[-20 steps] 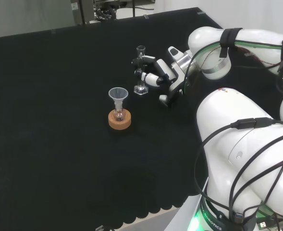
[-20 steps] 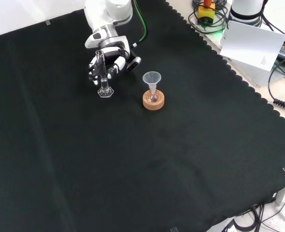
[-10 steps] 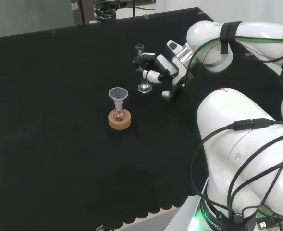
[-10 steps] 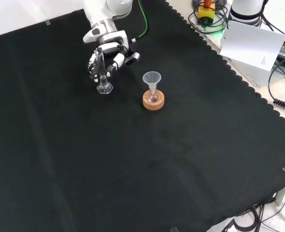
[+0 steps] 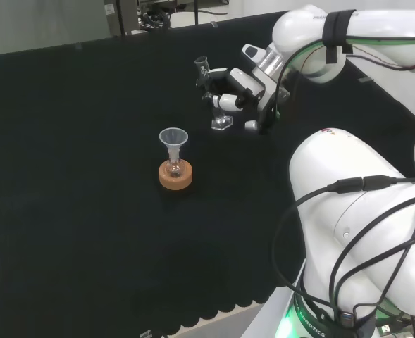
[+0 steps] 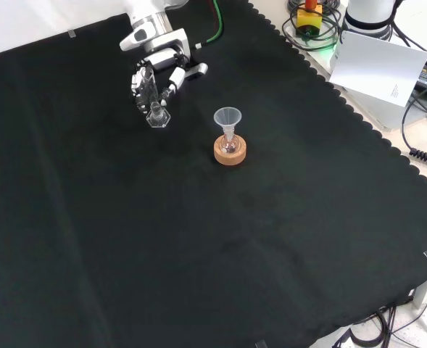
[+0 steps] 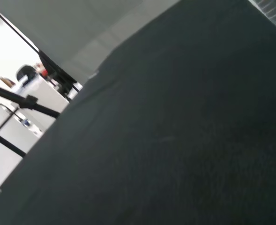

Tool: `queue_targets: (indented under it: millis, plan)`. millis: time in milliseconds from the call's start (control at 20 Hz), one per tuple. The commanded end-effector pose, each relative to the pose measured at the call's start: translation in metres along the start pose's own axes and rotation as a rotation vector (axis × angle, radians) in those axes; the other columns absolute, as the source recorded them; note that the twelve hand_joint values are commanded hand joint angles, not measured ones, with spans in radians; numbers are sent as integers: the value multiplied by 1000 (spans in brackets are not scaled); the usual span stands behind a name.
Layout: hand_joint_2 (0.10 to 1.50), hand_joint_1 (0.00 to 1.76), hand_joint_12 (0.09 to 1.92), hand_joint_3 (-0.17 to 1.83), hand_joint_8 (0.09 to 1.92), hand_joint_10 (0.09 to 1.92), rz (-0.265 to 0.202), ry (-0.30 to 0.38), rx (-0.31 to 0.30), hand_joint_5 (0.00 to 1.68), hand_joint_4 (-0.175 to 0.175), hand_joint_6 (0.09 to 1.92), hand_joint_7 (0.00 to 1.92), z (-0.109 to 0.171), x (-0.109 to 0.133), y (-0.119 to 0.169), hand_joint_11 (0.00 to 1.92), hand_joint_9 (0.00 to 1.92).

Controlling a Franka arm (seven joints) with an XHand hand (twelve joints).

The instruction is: Pick up the graduated cylinder.

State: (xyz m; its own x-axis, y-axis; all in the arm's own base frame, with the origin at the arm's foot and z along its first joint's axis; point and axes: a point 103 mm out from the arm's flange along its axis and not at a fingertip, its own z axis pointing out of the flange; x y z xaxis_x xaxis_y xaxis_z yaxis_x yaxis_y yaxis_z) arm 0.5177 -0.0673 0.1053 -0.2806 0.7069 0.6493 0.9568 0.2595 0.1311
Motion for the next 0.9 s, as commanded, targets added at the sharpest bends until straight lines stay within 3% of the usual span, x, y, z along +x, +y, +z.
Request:
queue_targets:
  millis: [50,100,150,250,600,900]
  plan:
    - [1296,1172,895,-175,549,183,43,-118,86,946,10,509,984,-25,26,-29,1058,1234]
    - [1250,1159,886,-111,533,174,48,-130,92,923,-54,735,1007,-28,30,-35,1074,1250]
    - [1220,1139,881,-58,523,167,55,-141,97,890,-95,938,1025,-31,34,-41,1083,1263]
    - [1194,1118,878,-8,515,162,66,-155,111,856,-130,1134,1043,-36,43,-53,1092,1277]
    - [1180,1117,881,3,510,158,79,-249,169,858,-145,1180,1075,-45,78,-95,1109,1300]
    - [1178,1119,880,1,506,155,84,-320,264,863,-146,1172,1082,-46,90,-111,1110,1306]
